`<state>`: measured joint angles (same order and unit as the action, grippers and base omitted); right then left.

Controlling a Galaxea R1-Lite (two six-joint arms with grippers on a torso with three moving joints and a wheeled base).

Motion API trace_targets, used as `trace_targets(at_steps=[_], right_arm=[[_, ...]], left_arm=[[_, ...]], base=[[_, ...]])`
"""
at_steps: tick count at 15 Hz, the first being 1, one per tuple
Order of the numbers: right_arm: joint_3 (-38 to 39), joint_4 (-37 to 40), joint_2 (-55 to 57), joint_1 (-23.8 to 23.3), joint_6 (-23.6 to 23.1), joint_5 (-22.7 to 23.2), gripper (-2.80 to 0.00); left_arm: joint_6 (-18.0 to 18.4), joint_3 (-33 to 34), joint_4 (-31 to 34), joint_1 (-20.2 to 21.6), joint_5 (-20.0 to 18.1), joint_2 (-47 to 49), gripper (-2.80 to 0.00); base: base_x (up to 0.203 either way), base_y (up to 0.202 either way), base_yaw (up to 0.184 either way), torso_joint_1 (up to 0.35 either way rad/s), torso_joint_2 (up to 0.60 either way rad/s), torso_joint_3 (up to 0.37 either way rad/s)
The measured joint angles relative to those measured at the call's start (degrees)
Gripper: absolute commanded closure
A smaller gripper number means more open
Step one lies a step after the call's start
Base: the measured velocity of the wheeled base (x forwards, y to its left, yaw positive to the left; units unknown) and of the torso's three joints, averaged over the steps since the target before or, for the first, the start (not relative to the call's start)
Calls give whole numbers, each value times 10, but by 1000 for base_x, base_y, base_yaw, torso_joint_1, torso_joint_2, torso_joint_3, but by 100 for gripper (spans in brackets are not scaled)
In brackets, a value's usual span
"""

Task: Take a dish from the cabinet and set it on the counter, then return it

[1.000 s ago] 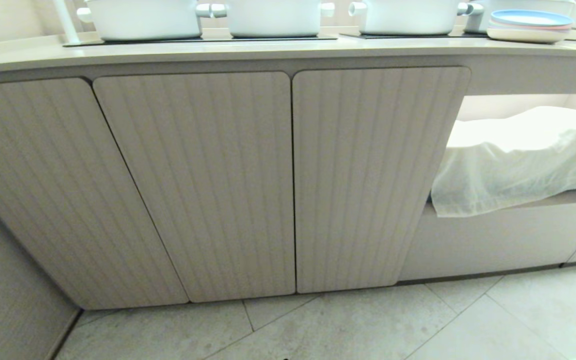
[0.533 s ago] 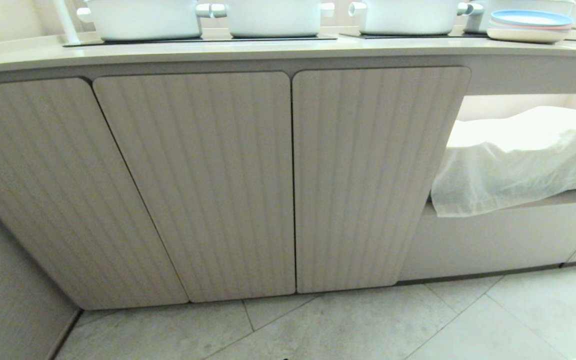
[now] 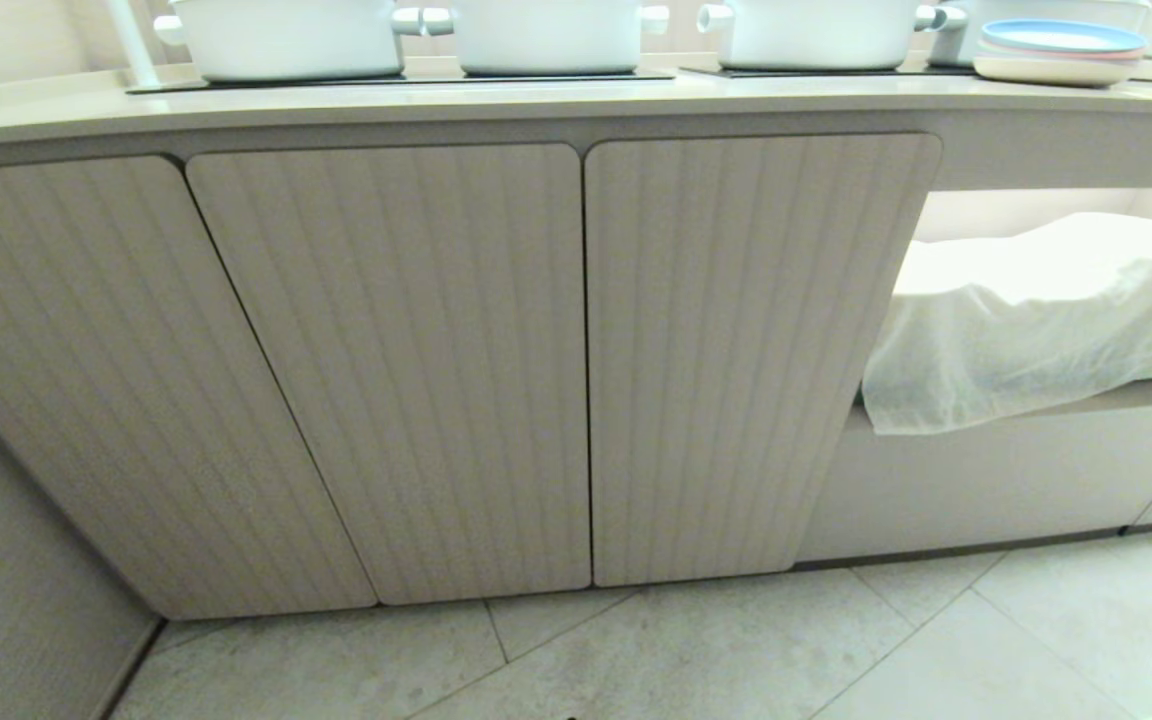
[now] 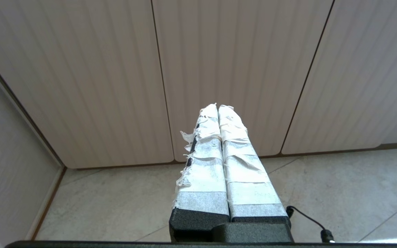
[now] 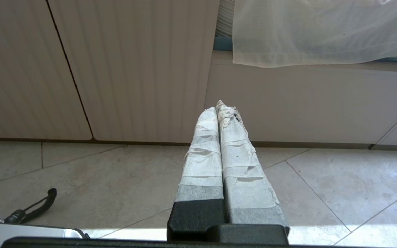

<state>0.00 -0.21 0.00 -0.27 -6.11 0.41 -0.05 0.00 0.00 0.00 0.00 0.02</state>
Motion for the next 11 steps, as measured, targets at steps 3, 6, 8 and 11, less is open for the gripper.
trace_targets(at_steps=[3, 6, 8, 11], right_arm=[[0, 0, 0, 0, 0, 0, 0], [0, 1, 0, 0, 2, 0, 0], [0, 3, 0, 0, 2, -1, 0], [0, 3, 0, 0, 5, -1, 0]], left_arm=[[0, 0, 0, 0, 0, 0, 0], [0, 0, 0, 0, 0, 0, 0], [0, 0, 0, 0, 0, 0, 0], [0, 0, 0, 0, 0, 0, 0]], base=[[0, 0, 0, 0, 0, 0], [0, 0, 0, 0, 0, 0], [0, 0, 0, 0, 0, 0], [0, 0, 0, 0, 0, 0]])
